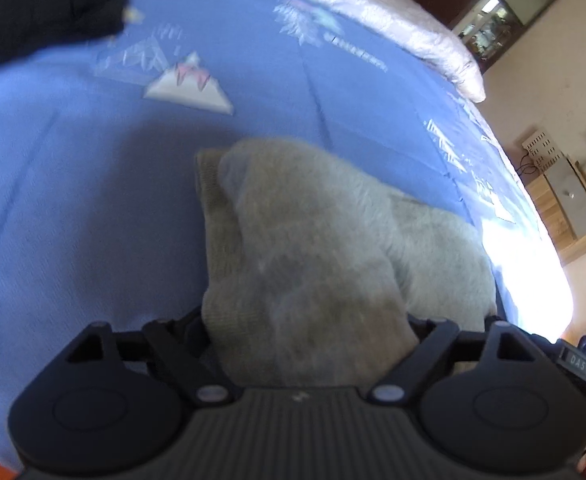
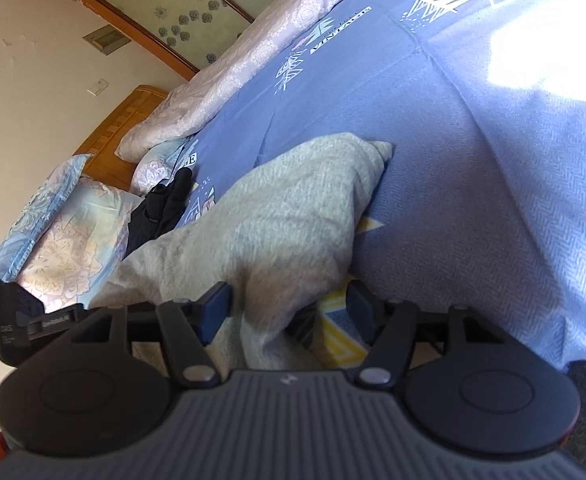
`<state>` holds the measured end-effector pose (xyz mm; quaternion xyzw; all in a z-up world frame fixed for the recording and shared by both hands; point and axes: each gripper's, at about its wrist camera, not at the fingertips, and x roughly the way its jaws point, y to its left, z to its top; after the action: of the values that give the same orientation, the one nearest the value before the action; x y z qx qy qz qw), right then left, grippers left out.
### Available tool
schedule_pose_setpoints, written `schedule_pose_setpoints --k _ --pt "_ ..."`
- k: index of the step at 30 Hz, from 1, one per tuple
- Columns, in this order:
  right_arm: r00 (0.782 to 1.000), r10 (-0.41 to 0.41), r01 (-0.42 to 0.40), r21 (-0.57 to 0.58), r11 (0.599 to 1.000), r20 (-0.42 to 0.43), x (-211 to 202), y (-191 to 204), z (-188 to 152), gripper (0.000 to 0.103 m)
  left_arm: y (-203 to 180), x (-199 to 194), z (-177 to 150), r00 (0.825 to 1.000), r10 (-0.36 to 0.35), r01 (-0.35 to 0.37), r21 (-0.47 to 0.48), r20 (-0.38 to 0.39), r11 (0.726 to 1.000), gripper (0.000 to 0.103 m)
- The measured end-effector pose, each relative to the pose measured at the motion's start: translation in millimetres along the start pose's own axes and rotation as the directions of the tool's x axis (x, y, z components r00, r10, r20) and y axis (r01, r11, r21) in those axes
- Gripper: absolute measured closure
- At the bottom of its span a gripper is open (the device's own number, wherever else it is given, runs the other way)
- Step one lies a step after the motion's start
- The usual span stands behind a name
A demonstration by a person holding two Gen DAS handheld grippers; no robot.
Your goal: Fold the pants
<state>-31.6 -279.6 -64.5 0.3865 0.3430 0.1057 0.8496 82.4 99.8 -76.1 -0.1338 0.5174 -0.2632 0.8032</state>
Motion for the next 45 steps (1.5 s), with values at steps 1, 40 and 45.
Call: schedule_pose_setpoints --k 1,40,45 --pt "1.000 0.006 -0.006 0.005 1.000 -0.001 0 -1 0 0.036 3 0 -2 1.000 -0.015 0.015 -0.010 0.011 1.000 0.015" --pt "0.994 -0.019 0.004 -0.138 0.990 -0.105 34 42 -3 0.065 1 -8 -14 0.990 -0.136 0.134 0.073 0.022 0.988 0.061" --pt "0.999 -0.031 0.020 -0.269 0.963 -0.036 24 68 2 0.069 -10 -23 -7 0.988 -0.146 0.139 0.112 0.058 0.984 0.064"
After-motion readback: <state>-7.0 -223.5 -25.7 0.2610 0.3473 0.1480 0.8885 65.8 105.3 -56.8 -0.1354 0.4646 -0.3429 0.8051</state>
